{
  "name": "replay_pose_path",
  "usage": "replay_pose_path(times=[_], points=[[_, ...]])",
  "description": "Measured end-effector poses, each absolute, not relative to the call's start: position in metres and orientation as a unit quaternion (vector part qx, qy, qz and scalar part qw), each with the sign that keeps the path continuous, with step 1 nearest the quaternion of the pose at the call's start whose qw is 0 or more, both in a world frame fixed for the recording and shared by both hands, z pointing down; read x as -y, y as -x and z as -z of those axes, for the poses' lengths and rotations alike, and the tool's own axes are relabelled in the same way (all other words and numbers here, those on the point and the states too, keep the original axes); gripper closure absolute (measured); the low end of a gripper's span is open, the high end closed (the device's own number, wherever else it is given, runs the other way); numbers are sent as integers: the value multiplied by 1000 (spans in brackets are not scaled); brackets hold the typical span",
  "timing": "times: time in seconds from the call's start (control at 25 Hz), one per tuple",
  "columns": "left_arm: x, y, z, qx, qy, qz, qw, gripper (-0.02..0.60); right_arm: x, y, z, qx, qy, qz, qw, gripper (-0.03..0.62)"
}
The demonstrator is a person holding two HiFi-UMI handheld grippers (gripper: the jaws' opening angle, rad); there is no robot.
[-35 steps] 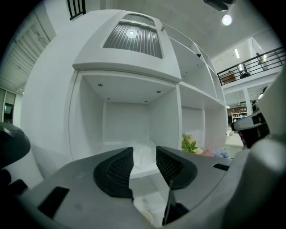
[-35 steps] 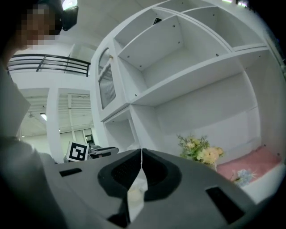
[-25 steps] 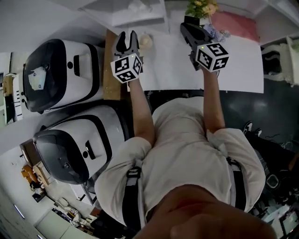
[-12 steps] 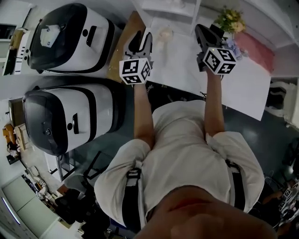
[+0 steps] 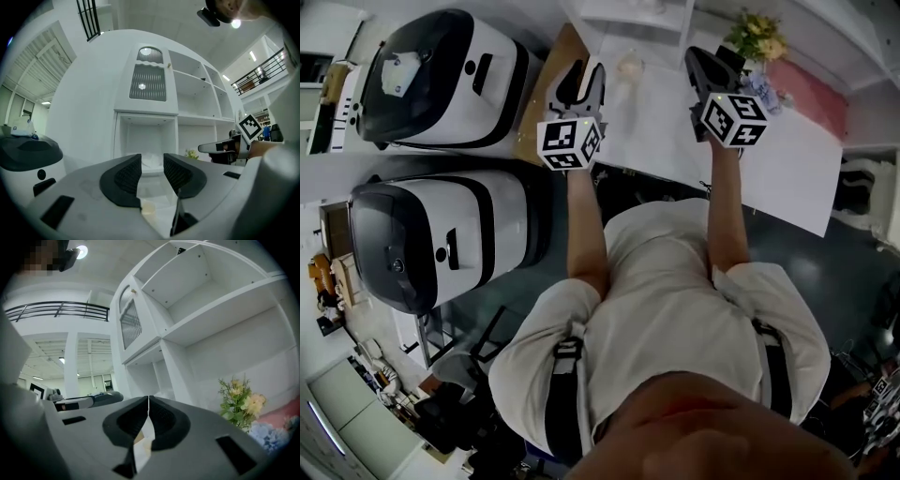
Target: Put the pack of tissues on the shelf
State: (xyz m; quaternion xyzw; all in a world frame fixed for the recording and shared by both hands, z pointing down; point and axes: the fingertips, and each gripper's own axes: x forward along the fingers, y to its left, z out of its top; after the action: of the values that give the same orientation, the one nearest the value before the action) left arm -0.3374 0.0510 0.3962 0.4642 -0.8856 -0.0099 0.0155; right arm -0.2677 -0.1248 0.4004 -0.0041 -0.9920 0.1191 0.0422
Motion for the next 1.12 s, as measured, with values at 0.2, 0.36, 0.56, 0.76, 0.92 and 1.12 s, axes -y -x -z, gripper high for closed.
replay_pose_path(times=[0.2, 0.36, 0.56, 0.76, 0.92, 1.12], points=[[-36, 327, -395, 881, -473, 11, 12, 439, 131, 256, -397, 993, 0, -114, 42, 525], [-26, 325, -391, 880, -476, 8, 9, 463, 139, 250, -392, 993, -1, -111, 40, 525], [-18, 324, -389, 879, -477, 1, 8, 512, 145, 246, -391, 993, 0, -115, 38, 523], [-14, 320, -392, 876, -481, -5, 13, 568, 146, 247, -392, 992, 7, -117, 40, 525], [-11, 318, -392, 873, -488, 6, 20, 571, 145, 248, -394, 992, 15, -120, 42, 523], [-8, 317, -395, 873, -486, -11, 20, 571, 146, 251, -395, 992, 20, -118, 44, 525]])
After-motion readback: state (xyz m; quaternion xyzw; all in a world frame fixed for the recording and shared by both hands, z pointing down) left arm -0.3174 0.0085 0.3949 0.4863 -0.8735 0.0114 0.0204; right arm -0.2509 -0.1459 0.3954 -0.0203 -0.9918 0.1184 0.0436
